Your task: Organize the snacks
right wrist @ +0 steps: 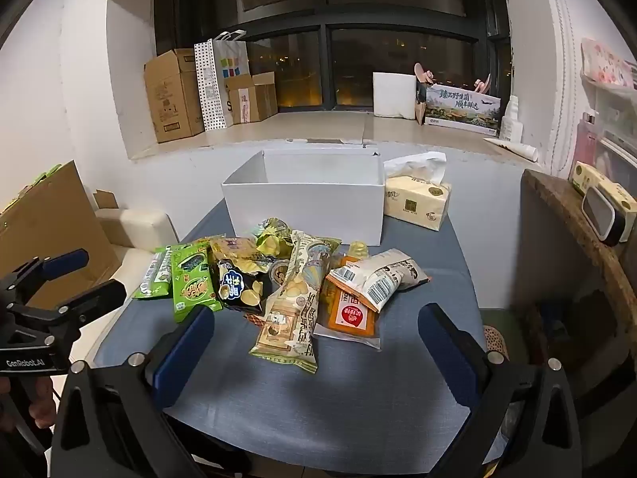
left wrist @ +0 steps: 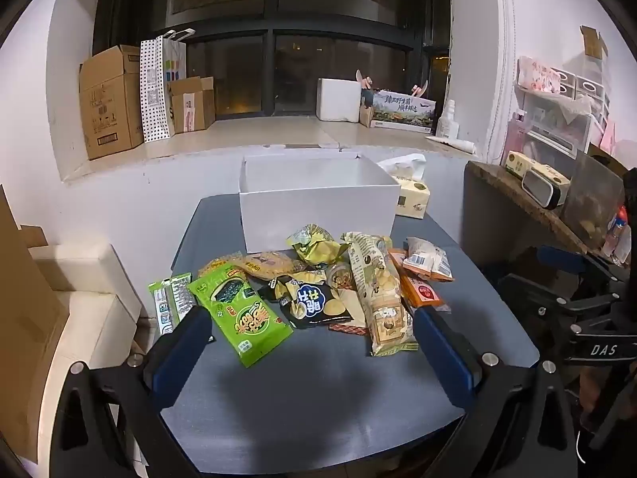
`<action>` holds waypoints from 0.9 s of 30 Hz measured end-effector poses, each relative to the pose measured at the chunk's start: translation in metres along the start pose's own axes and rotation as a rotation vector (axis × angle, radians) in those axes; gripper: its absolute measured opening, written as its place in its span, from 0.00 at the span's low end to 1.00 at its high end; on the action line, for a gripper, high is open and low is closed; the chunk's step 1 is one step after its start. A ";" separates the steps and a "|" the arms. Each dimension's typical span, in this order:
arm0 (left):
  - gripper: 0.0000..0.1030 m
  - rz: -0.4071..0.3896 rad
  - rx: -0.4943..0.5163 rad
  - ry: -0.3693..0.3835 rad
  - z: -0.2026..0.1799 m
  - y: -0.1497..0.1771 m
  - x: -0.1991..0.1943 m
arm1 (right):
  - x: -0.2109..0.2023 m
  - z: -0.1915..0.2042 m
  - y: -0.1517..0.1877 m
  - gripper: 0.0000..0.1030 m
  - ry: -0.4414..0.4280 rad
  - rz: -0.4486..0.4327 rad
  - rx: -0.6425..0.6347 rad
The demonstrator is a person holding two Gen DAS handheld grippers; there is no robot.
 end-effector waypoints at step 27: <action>1.00 0.005 -0.003 0.002 0.001 -0.006 -0.004 | -0.010 0.002 -0.006 1.00 -0.016 -0.029 -0.004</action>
Point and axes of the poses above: each gripper's, at about its wrist camera, not at the fingertips, and x roughly the way its jaws point, z to its left, y to its underside, the point moved 1 cm from there along x, roughly the way its jaws point, and after that the axes turned 4 degrees about -x, right-handed, at the moved point
